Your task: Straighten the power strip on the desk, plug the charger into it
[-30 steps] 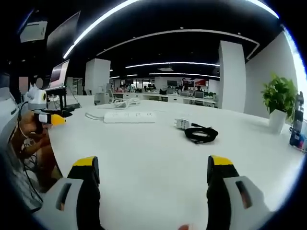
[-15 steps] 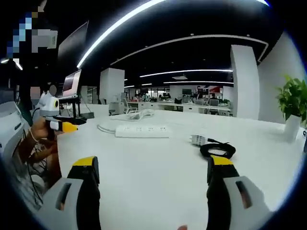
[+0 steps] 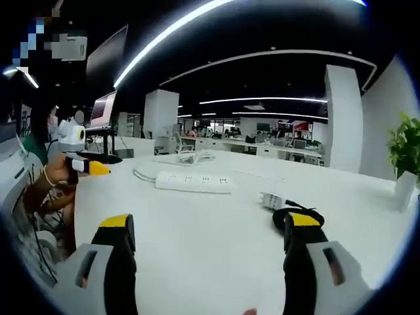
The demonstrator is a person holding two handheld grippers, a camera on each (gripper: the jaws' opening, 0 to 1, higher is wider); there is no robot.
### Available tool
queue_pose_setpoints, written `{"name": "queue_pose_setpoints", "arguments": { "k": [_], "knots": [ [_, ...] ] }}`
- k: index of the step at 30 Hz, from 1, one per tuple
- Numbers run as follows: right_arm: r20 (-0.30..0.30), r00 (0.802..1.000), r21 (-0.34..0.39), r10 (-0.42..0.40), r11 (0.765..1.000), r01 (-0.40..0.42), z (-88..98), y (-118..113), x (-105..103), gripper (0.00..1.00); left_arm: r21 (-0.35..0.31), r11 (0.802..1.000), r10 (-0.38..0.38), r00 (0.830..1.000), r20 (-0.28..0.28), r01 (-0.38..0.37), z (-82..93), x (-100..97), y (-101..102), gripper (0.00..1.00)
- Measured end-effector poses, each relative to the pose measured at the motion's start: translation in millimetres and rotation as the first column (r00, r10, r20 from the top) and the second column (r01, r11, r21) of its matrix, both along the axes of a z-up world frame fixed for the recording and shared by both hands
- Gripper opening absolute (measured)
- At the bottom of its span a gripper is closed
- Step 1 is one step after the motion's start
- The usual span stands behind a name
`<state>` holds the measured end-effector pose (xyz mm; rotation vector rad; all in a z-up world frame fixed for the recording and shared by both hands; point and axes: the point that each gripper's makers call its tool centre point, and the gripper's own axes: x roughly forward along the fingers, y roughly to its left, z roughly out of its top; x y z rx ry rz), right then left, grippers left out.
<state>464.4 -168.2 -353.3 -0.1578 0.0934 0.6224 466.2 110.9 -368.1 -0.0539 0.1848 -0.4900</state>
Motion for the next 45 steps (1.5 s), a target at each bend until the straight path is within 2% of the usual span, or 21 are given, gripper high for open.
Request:
{"name": "queue_pose_setpoints", "arguments": {
  "k": [5,9,14,16,21,26,32,39,42,45],
  "knots": [
    [0.022,0.999,0.003,0.028,1.0,-0.028,7.8,5,8,0.94,0.017,1.0,-0.005,1.0,0.012,0.005,1.9,6.9,-5,0.9],
    [0.031,0.997,0.041,0.067,0.997,-0.068,10.3,15,15,0.95,-0.008,1.0,-0.011,0.999,0.034,0.012,6.3,12.3,-10,0.9],
    [0.019,0.994,0.078,0.104,0.991,-0.105,8.7,24,24,0.96,-0.024,0.999,-0.044,0.999,0.03,0.044,9.4,17.8,-18,0.98],
    [0.01,0.993,0.072,0.121,0.99,-0.121,6.9,28,27,0.99,-0.017,0.999,-0.039,0.998,0.04,0.04,10.2,20.2,-17,0.98],
    [0.013,0.99,0.047,0.14,0.989,-0.14,5.1,34,38,1.0,0.019,0.999,-0.028,0.999,0.046,0.027,9.5,29.7,-14,0.99],
    [0.0,0.987,0.038,0.162,0.986,-0.161,0.3,42,48,1.0,0.007,0.999,-0.049,0.998,0.03,0.049,8.8,36.0,-18,0.99],
    [0.003,0.984,0.025,0.178,0.984,-0.178,-0.9,47,61,1.0,0.04,0.998,-0.047,0.999,0.008,0.047,1.5,44.3,-20,0.99],
    [0.026,0.981,0.1,0.193,0.976,-0.194,1.5,56,70,1.0,0.071,0.997,-0.032,0.999,-0.004,0.032,-3.3,50.3,-17,0.99],
    [0.022,0.981,0.076,0.193,0.978,-0.194,-0.2,56,75,1.0,0.079,0.996,-0.029,1.0,-0.007,0.03,-3.8,51.1,-17,0.99],
    [0.046,0.978,0.063,0.202,0.977,-0.205,1.8,56,82,1.0,0.092,0.995,-0.033,0.999,-0.006,0.034,-4.5,53.3,-18,0.99]
  ]
}}
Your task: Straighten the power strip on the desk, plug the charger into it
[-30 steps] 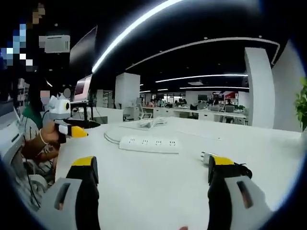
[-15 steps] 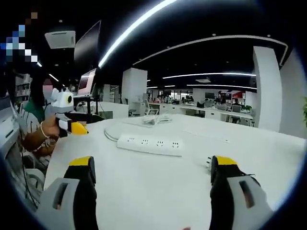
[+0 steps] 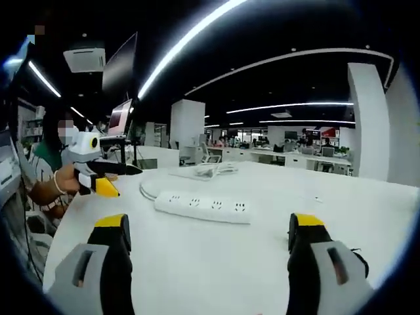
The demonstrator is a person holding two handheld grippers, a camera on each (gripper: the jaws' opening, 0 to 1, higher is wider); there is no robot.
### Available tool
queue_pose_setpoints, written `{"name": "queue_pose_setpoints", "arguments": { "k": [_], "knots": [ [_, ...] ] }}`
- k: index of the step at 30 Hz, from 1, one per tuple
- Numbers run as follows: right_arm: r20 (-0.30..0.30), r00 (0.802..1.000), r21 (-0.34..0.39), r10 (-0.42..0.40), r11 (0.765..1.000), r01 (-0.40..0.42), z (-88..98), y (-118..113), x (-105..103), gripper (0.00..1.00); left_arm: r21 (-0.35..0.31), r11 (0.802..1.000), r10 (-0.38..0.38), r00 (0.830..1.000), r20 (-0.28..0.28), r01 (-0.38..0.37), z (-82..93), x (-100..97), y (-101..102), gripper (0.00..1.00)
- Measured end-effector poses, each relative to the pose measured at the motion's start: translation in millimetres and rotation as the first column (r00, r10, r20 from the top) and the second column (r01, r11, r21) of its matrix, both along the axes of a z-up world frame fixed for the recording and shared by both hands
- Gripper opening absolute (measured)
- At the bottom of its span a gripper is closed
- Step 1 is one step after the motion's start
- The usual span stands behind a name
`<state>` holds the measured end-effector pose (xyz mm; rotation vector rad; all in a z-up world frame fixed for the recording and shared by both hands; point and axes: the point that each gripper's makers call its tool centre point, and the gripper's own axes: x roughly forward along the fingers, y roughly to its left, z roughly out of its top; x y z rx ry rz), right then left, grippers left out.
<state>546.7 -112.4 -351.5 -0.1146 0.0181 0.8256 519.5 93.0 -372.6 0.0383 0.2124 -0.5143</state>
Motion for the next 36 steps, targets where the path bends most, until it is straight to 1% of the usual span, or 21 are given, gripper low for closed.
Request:
{"name": "queue_pose_setpoints", "arguments": {
  "k": [2,4,9,11,15,19,22,26,30,36],
  "knots": [
    [0.002,1.0,-0.005,0.005,1.0,-0.005,-2.5,0,6,1.0,0.006,1.0,0.003,1.0,-0.008,-0.003,-2.3,1.6,0,0.99],
    [-0.021,1.0,-0.022,0.012,1.0,-0.013,-8.5,-1,12,1.0,0.009,1.0,0.004,1.0,-0.008,-0.004,-3.2,3.6,0,0.99],
    [-0.033,0.999,-0.026,0.019,0.999,-0.02,-11.5,-3,28,1.0,0.01,1.0,0.015,1.0,-0.012,-0.015,-4.7,12.3,0,0.99],
    [-0.04,0.999,-0.026,0.02,0.999,-0.021,-11.7,-3,35,1.0,0.011,1.0,0.015,1.0,-0.023,-0.015,-5.8,15.5,0,0.99],
    [-0.056,0.998,-0.029,0.037,0.999,-0.038,-12.4,4,45,1.0,0.021,1.0,0.015,0.999,-0.038,-0.014,-7.2,20.8,0,0.99],
    [-0.083,0.995,-0.004,0.054,0.998,-0.055,-13.5,11,55,1.0,0.039,0.999,0.011,0.999,-0.05,-0.009,-9.0,28.1,-1,0.99],
    [-0.098,0.993,0.0,0.06,0.998,-0.06,-16.5,16,63,1.0,0.05,0.999,0.016,0.998,-0.064,-0.013,-12.1,33.4,-1,0.99],
    [-0.111,0.991,0.009,0.07,0.998,-0.069,-20.5,24,68,1.0,0.046,0.999,0.02,0.997,-0.079,-0.016,-15.4,39.6,-1,0.98],
    [-0.135,0.988,0.002,0.08,0.997,-0.08,-27.6,29,72,1.0,0.045,0.999,0.026,0.995,-0.095,-0.022,-19.2,45.1,-1,0.98],
    [-0.157,0.984,-0.002,0.082,0.997,-0.083,-32.2,32,74,1.0,0.029,0.999,0.027,0.992,-0.124,-0.023,-25.0,48.5,-1,0.97]
  ]
}}
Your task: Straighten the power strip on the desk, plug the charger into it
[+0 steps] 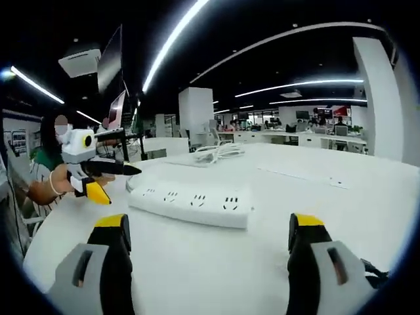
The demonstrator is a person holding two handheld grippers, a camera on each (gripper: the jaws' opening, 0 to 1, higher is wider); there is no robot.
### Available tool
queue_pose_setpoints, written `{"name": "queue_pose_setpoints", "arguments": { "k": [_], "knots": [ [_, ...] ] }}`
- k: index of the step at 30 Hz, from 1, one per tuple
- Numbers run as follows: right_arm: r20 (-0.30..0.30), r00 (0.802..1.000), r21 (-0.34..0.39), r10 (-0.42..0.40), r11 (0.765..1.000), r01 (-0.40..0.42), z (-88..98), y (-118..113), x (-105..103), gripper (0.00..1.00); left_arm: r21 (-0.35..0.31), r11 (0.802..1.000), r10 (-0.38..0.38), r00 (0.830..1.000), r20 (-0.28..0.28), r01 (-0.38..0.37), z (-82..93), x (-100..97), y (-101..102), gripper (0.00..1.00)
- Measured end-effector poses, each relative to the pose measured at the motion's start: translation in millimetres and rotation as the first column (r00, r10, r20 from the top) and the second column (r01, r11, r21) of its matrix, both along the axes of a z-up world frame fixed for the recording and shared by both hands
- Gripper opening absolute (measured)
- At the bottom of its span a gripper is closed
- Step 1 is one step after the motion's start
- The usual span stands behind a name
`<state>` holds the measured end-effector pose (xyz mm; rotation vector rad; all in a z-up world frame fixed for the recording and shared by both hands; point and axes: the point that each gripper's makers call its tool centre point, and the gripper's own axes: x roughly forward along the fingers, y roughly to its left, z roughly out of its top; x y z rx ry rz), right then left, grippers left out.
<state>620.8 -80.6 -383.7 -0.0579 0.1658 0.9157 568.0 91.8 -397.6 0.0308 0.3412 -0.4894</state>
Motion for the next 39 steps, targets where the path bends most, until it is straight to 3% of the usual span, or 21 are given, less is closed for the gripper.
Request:
{"name": "queue_pose_setpoints", "arguments": {
  "k": [8,16,22,25,39],
  "knots": [
    [-0.04,0.999,-0.011,0.008,1.0,-0.008,-3.9,4,6,1.0,-0.004,1.0,-0.001,0.999,-0.054,0.001,-8.1,2.2,-5,0.95],
    [-0.05,0.998,-0.074,0.035,0.997,-0.038,-5.0,12,12,1.0,-0.013,1.0,-0.004,0.997,-0.079,0.003,-12.2,5.8,-9,0.94],
    [-0.092,0.994,-0.097,0.053,0.993,-0.062,-16.7,22,14,1.0,-0.04,0.999,-0.013,0.995,-0.102,0.009,-14.9,6.7,-13,0.93],
    [-0.116,0.992,-0.064,0.057,0.996,-0.065,-17.2,27,12,1.0,-0.043,0.999,-0.017,0.994,-0.107,0.013,-16.1,7.1,-16,0.92],
    [-0.116,0.99,-0.102,0.075,0.991,-0.087,-21.7,39,13,1.0,-0.053,0.998,-0.025,0.992,-0.121,0.019,-18.4,9.8,-20,0.86]
  ]
}}
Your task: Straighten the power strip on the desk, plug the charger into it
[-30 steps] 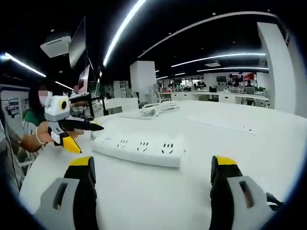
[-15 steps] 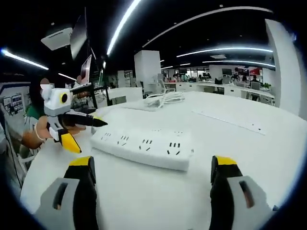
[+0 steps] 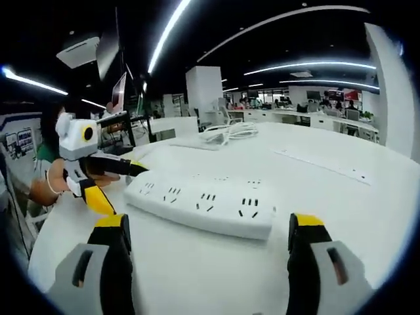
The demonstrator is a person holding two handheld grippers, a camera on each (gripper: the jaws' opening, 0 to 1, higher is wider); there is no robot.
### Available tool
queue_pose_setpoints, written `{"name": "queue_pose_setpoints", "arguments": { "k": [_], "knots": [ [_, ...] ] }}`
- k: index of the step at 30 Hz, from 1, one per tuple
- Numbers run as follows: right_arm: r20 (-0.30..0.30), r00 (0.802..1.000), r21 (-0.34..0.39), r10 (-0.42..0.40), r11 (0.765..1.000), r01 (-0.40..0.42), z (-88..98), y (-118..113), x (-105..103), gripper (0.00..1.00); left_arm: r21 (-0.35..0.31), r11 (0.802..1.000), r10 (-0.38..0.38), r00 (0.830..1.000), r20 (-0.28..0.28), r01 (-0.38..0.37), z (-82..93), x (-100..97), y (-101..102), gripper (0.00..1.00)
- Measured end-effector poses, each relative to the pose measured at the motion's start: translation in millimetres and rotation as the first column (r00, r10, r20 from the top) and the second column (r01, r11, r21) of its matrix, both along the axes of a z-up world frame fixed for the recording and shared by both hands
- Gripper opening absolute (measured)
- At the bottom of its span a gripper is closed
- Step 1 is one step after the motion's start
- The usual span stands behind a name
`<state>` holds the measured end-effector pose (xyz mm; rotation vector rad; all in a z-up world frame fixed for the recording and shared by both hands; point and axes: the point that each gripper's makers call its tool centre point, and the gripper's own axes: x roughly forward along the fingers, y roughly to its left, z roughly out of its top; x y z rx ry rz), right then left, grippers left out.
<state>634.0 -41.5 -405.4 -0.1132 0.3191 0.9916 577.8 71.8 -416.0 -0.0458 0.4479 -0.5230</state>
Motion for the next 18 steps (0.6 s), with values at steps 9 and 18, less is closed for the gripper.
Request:
{"name": "queue_pose_setpoints", "arguments": {
  "k": [9,18],
  "knots": [
    [-0.015,0.997,0.018,0.07,0.997,-0.07,-2.1,11,-9,0.97,0.013,1.0,-0.011,1.0,-0.005,0.011,-2.4,4.3,-2,0.85],
    [-0.016,0.997,0.049,0.069,0.996,-0.068,1.1,13,-12,0.99,0.014,0.999,-0.036,0.999,-0.003,0.036,-3.6,5.3,-9,0.83]
  ]
}}
